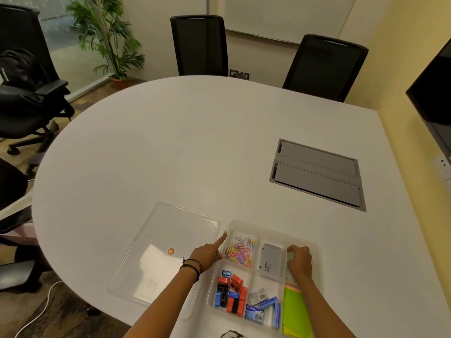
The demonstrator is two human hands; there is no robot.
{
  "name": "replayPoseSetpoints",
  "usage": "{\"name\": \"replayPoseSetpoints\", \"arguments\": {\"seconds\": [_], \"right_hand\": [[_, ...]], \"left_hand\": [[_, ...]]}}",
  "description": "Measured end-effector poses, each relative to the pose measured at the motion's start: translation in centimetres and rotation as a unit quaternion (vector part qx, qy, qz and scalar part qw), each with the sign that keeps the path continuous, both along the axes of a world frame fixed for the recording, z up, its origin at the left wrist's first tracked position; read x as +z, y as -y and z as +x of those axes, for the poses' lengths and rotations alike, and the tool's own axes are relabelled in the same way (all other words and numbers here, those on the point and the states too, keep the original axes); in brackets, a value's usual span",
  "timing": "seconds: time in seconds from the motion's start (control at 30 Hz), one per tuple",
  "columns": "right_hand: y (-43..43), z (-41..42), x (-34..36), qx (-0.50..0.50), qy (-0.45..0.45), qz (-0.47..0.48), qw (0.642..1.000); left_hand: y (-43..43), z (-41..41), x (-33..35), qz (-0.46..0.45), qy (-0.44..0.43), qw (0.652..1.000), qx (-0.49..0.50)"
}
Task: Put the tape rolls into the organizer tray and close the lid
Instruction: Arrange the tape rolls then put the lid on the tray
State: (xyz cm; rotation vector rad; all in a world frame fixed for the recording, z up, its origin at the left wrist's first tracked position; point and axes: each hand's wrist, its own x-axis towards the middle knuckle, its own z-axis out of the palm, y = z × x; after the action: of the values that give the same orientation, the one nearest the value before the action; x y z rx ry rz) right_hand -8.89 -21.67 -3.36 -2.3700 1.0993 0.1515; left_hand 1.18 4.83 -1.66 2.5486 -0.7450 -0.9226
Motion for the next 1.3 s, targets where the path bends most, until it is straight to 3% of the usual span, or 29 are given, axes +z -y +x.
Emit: {"name": "replayPoseSetpoints", "arguments": {"seconds": [0.37, 0.57, 0.87, 1.17, 1.3], "right_hand": [[0.0, -0.3, 1.7, 0.039, -0.03, 0.007, 0.999], [1.1, -2.0, 2.9, 0.052, -0.069, -0.102, 0.991], [1.2, -5.0, 3.0, 0.12, -0.099, -0.061, 0.986], [0.5, -4.8, 2.6, 0.046, -0.056, -0.018, 0.997], [0.5, -5.0, 3.1, 0.103, -0.079, -0.04, 0.991]], "left_hand": [[-0.1, 0.1, -0.4, -0.007, -0.003, 1.0, -0.003], [-0.2, 0.2, -0.6, -0.014, -0.01, 1.0, -0.001], [-0.2, 0.2, -0.3, -0.009, -0.01, 1.0, -0.011], [-0.2, 0.1, 0.1, -0.005, -0.009, 1.0, -0.012], [-0.1, 0.0, 0.1, -0.007, -0.014, 1.0, -0.007]]}}
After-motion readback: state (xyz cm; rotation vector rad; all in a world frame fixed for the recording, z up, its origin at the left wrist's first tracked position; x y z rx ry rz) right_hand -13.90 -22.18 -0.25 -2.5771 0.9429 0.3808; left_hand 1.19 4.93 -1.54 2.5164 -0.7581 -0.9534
